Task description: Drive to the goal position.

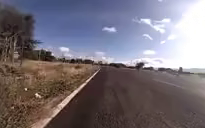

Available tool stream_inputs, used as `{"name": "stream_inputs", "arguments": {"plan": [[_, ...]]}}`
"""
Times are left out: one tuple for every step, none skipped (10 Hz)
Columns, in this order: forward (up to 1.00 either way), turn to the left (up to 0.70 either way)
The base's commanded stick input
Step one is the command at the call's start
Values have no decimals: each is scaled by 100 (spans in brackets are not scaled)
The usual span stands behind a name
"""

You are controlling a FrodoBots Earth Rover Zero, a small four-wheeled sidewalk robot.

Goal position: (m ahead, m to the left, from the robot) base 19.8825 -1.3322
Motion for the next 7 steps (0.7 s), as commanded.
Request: {"name": "stream_inputs", "arguments": {"plan": [[45,0],[45,0],[45,0],[45,0],[45,0],[45,0],[45,0]]}}
